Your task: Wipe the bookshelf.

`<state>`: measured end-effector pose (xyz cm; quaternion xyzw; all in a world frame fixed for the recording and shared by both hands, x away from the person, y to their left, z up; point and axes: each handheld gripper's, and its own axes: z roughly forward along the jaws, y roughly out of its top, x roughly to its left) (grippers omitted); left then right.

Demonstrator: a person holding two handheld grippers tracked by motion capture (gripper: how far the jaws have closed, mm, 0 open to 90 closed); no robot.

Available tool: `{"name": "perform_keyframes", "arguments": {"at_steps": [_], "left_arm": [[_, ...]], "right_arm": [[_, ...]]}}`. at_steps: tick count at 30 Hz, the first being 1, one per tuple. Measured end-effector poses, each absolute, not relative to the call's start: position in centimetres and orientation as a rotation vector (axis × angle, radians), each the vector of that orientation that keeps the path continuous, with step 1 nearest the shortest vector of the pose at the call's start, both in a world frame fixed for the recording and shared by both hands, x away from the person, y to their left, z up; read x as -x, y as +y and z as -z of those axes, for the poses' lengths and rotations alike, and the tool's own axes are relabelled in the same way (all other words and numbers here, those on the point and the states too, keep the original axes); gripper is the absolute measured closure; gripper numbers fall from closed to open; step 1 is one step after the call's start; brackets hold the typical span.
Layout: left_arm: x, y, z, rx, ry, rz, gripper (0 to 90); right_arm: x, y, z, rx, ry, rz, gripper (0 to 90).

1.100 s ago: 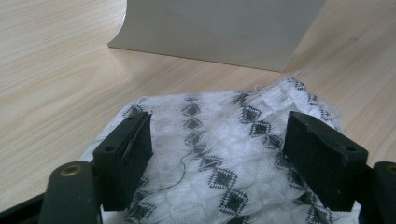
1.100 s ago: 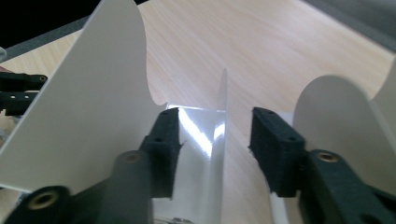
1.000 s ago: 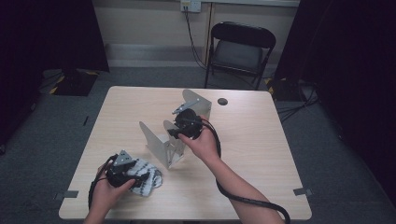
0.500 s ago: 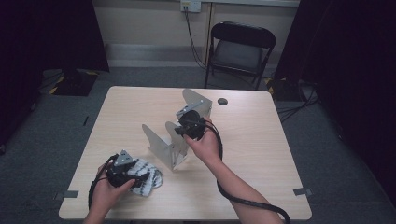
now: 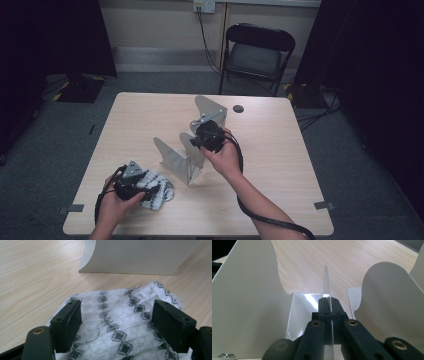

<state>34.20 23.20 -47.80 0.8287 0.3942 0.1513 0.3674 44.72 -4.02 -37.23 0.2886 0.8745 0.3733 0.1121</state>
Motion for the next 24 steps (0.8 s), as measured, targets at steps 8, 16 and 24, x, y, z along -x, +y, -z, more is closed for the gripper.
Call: {"name": "perform_keyframes", "arguments": {"at_steps": [8,16,24], "left_arm": [[-34.1,23.2,47.8,-2.130,1.015,-0.394,24.5],[-34.0,23.0,47.7,-2.132,1.017,-0.401,24.9],[-34.0,23.0,47.7,-2.136,1.017,-0.403,25.0]], "right_arm": [[-44.1,-5.7,35.7,-0.888,2.489,-1.156,65.1],[-43.5,-7.9,34.3,-0.924,2.426,-1.172,59.5],[-43.6,-8.7,35.6,-0.955,2.409,-1.067,55.4]]}}
